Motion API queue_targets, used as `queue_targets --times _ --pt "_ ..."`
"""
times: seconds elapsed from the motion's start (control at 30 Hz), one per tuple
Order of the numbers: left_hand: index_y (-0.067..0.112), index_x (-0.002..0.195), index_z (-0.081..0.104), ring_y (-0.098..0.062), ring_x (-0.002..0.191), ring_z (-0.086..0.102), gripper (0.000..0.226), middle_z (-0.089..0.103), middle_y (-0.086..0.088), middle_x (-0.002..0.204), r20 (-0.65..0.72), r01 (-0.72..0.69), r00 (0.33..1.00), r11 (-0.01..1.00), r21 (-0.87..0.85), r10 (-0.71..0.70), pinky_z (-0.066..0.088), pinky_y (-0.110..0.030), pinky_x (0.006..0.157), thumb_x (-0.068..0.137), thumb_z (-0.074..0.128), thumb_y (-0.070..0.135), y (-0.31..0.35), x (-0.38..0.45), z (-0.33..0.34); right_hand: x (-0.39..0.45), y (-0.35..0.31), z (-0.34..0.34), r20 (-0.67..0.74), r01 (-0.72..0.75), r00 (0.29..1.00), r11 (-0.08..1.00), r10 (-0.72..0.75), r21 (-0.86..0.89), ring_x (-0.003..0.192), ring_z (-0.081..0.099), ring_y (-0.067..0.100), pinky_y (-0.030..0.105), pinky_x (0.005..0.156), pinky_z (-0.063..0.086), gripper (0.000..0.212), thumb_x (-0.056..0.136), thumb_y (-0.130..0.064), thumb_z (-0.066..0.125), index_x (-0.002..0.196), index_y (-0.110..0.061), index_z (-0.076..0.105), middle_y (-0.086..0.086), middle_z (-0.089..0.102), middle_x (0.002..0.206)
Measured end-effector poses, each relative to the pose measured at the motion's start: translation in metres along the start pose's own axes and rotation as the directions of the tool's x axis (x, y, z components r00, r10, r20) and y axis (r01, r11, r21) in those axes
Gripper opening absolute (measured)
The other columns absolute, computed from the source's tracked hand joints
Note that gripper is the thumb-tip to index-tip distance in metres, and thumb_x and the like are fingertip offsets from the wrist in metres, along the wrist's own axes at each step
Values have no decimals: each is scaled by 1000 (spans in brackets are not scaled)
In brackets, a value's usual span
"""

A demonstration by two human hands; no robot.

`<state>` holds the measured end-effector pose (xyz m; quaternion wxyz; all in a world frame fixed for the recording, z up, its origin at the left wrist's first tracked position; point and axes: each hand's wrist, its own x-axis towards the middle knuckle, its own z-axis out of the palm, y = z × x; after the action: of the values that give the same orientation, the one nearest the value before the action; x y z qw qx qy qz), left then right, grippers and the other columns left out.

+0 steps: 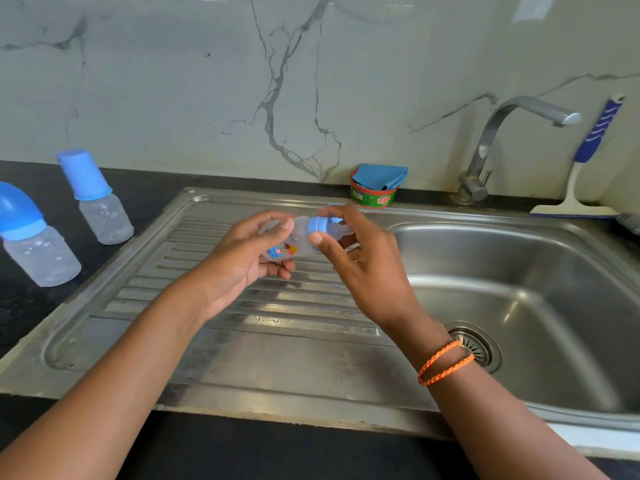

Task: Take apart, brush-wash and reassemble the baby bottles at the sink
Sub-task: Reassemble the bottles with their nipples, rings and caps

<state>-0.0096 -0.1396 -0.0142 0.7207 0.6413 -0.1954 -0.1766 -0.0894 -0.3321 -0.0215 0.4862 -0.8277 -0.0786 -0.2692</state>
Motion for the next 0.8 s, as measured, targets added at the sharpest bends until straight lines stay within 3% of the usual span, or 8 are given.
queue_targets --times 0.13,0.33,0.4,0.47,0.53,0.63,0.73,0.8 --pt "7 119 69 -28 71 62 37 66 -20 102 -13 0 1000 1000 5 0 56 -38 66 91 78 30 -3 2 -2 2 3 7 -40 -77 996 997 77 -6 66 59 38 56 65 55 28 101 -50 63 115 -26 66 21 69 78" --pt "8 121 70 -27 88 65 51 70 -13 107 -25 -128 991 990 59 130 57 -38 72 78 87 29 -5 3 -9 4 2 16 -69 -197 976 975 205 105 60 60 27 50 59 58 25 104 -41 64 105 -18 71 5 65 64" --pt "10 121 70 -24 93 67 53 71 -11 110 -5 -165 986 982 92 166 59 -35 77 76 88 30 -3 3 -9 3 0 13 -60 -190 978 972 199 142 59 62 23 46 59 59 20 105 -35 65 109 -16 71 6 67 65" --pt "13 120 68 -19 95 67 49 71 -7 110 4 -202 979 961 187 205 58 -30 81 77 88 24 0 3 -11 2 -1 12 -39 -164 984 977 171 139 66 69 25 49 68 62 18 104 -32 67 116 -19 69 12 72 76" --pt "19 118 66 -14 101 67 49 70 -1 113 13 -254 962 882 398 271 55 -30 87 76 92 18 4 1 -15 3 1 12 -16 -143 989 982 146 125 77 72 21 50 79 62 21 101 -29 72 121 -26 67 6 75 90" --pt "37 127 61 -8 113 63 64 67 11 116 72 -296 934 641 708 351 50 -37 101 74 94 27 0 -1 -15 11 -1 14 2 -139 990 987 139 81 85 70 13 42 85 61 33 93 -22 80 122 -29 65 -3 73 101" --pt "48 140 51 -7 114 63 71 64 18 122 95 -274 946 608 745 310 52 -42 101 80 89 39 -7 -2 -11 23 -7 9 84 -212 976 968 202 132 82 74 10 39 86 63 45 89 -16 84 128 -23 62 -1 75 99" --pt "50 144 46 -3 113 62 69 62 21 127 81 -254 951 604 756 298 53 -36 97 86 82 41 -8 -1 -11 34 -5 1 196 -316 941 922 275 226 88 77 18 43 90 64 48 89 -13 85 131 -20 62 4 78 98"
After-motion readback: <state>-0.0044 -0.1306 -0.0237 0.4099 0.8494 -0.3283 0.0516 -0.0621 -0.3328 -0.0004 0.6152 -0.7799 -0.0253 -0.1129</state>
